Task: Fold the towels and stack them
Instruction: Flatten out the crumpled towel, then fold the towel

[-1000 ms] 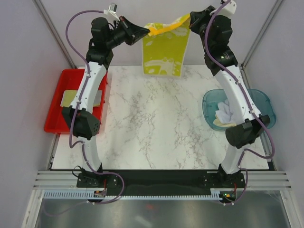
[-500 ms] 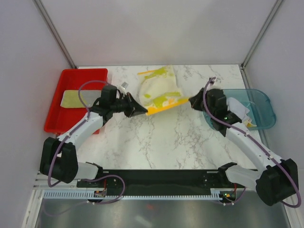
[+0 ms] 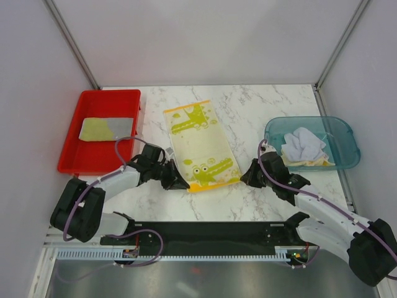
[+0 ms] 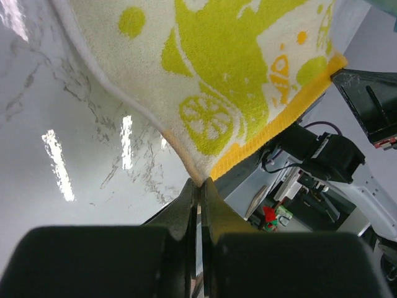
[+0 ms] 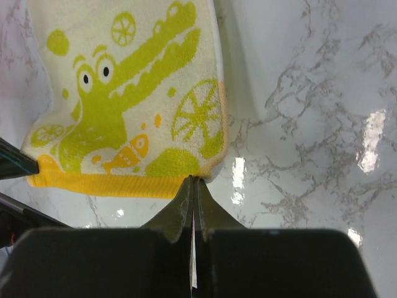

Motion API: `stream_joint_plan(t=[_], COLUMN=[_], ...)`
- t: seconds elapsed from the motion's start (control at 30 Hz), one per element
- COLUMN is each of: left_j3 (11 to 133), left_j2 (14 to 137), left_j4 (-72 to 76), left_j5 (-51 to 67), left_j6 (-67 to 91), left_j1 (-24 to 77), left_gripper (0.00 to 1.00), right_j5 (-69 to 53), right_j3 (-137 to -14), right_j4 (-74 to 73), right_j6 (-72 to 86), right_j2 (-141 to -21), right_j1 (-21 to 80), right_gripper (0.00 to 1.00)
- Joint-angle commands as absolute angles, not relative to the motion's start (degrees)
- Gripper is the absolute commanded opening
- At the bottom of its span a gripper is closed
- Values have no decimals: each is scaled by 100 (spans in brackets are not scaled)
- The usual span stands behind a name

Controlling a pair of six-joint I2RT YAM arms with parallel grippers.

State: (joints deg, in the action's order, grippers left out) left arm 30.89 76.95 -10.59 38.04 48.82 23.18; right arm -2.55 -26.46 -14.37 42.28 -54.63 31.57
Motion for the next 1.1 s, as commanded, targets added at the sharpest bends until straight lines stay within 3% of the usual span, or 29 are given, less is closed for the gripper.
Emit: stream_joint_plan(t=[0.0,0.17,0.33,0.5,0.53,0.57,0.8,1.07], left_j3=[2988,2865,2979,3137,3225,3504,4061,3542], left_j2=[7479,7190,6961,6137,6065,6030,6547,6530], left_j4=[-976,-976,-976,-976,-976,-1663,-2092,-2048], left_j5=[3797,3797,3797,3797,3797,1978,1916,1653], left_j6=[4605,4605,4605,4605,4605,6050,5608,5669], left_j1=[2531,3128,4181,4597,4579,4579,4570,4553], left_gripper=[2,2,2,2,2,2,2,2], right_j5=[-89,201,809,914,949,1080,1257,1107], right_j3=[-2461,-2364,-2496,-3049,-3180,-3477,-4088,-3296], right_j4=[-1757,-2416,-3479,-3780,-3657,-3578,-3191,-2743], right_j6=[4438,4491,4867,5185,5159,5107,4658,4808], right_j2=[-5116,-4686,-3474,-2910,-2944,-3031,-4376,-4281], right_j1=[3234,3234,3234,3234,3234,3243,3234,3243], right_gripper=[0,0,0,0,0,0,0,0])
